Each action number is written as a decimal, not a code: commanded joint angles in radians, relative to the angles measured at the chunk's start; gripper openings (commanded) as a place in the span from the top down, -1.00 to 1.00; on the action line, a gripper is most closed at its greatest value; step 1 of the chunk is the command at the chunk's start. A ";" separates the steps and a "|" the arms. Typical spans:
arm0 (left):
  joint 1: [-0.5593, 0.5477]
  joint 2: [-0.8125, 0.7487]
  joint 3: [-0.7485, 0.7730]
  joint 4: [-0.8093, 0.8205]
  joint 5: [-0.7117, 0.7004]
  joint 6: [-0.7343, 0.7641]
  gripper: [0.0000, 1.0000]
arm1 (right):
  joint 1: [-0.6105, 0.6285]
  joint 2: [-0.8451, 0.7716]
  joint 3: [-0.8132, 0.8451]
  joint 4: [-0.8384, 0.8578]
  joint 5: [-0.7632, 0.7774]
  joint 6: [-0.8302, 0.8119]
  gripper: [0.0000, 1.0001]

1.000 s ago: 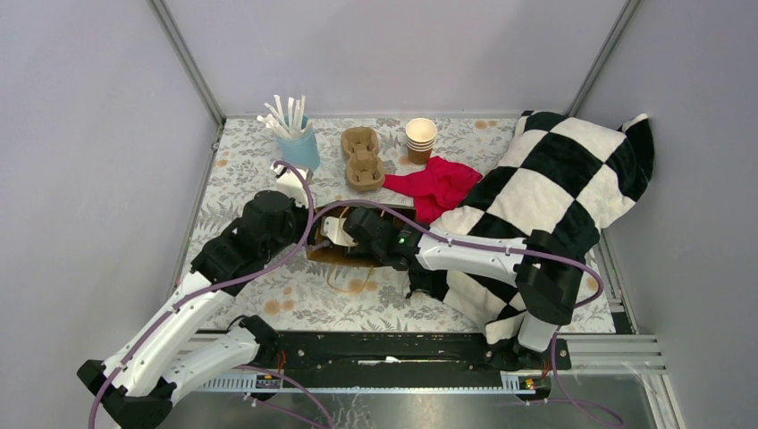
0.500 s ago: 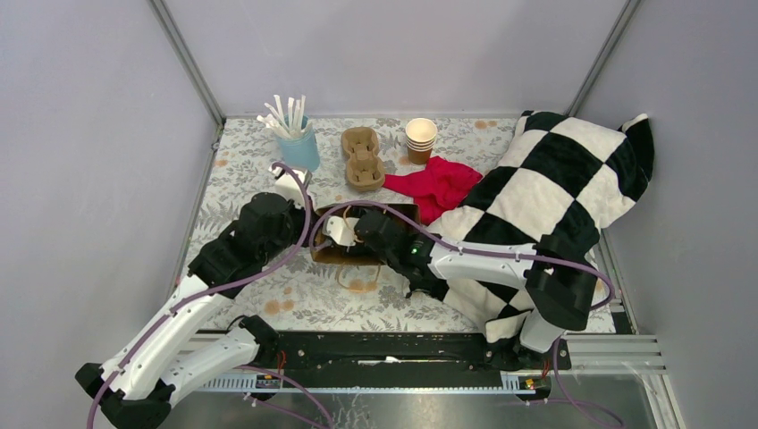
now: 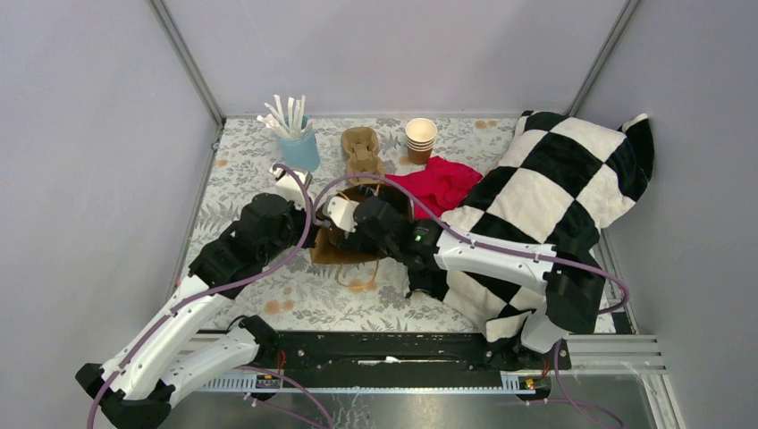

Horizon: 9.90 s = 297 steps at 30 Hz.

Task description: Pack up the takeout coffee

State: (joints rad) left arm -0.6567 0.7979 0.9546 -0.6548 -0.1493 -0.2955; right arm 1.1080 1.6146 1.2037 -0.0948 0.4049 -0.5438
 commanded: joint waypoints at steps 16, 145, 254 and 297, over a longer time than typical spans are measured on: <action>-0.001 0.005 -0.010 0.019 0.049 0.008 1.00 | -0.018 0.122 0.107 -0.079 0.031 0.089 -0.99; 0.007 0.079 0.245 0.605 0.326 0.488 -0.95 | -0.381 -0.027 0.813 -0.114 -1.006 1.246 -0.24; 0.007 0.164 0.281 0.469 0.302 0.786 0.07 | -0.407 0.064 0.919 -0.439 -0.881 1.011 -0.83; 0.006 0.151 0.247 0.459 0.212 0.732 -0.91 | -0.410 0.019 0.836 -0.288 -0.816 1.067 -0.45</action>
State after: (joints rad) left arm -0.6510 0.9657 1.1893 -0.2443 0.0780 0.4484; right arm 0.6956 1.6627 2.0399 -0.4278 -0.4290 0.5194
